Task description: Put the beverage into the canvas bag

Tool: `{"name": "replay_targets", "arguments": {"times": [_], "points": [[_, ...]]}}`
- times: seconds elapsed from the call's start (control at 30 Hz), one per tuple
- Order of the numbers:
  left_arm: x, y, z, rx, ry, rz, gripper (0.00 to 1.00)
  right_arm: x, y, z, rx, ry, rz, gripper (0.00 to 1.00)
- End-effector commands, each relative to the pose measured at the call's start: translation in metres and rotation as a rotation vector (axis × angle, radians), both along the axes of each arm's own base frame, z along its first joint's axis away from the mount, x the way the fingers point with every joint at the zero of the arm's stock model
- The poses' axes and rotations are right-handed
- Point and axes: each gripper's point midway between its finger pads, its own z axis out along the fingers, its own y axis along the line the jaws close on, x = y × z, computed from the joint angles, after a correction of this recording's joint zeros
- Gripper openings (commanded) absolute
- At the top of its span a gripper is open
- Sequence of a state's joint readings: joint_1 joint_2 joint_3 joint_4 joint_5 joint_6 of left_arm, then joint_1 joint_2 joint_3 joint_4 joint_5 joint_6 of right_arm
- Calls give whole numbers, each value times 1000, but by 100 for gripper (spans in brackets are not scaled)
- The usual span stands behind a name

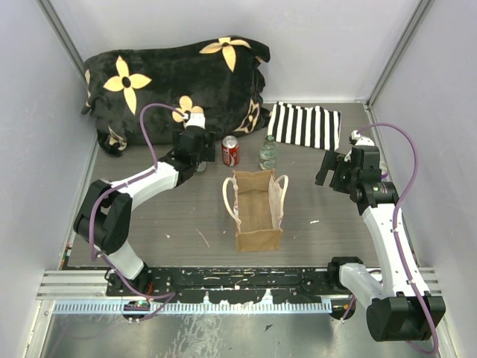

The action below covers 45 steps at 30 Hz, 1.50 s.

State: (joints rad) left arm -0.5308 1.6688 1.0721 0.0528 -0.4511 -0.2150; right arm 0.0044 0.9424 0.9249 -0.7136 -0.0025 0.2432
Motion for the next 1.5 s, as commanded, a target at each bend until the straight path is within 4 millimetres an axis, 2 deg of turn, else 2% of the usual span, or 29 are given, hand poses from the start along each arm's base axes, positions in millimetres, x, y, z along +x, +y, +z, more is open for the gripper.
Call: {"name": "replay_targets", "arguments": {"times": [0.0, 0.13, 0.23, 0.4, 0.5, 0.6, 0.9, 1.07, 1.37, 1.47], "points": [[2, 1, 20, -28, -49, 12, 92, 4, 2, 16, 15, -57, -5, 100], [4, 2, 21, -23, -56, 13, 88, 4, 2, 15, 15, -55, -5, 100], [5, 3, 21, -19, -61, 18, 79, 4, 2, 16, 16, -58, -4, 100], [6, 4, 25, -21, -76, 25, 78, 4, 2, 13, 19, -53, -4, 100], [7, 3, 27, -23, -82, 25, 74, 4, 4, 12, 27, -51, -2, 100], [7, 3, 27, -24, -85, 25, 63, 5, 4, 11, 31, -50, -1, 100], [6, 4, 27, -25, -87, 22, 23, 4, 5, 11, 35, -50, -2, 100], [6, 4, 34, -23, -99, 17, 1, 4, 5, 10, 39, -51, -2, 100], [0, -8, 55, -62, -95, -56, 0, 4, 8, 9, 52, -51, 0, 100], [-2, -11, 56, -68, -79, -75, 0, 4, 9, 8, 59, -52, 0, 100]]}}
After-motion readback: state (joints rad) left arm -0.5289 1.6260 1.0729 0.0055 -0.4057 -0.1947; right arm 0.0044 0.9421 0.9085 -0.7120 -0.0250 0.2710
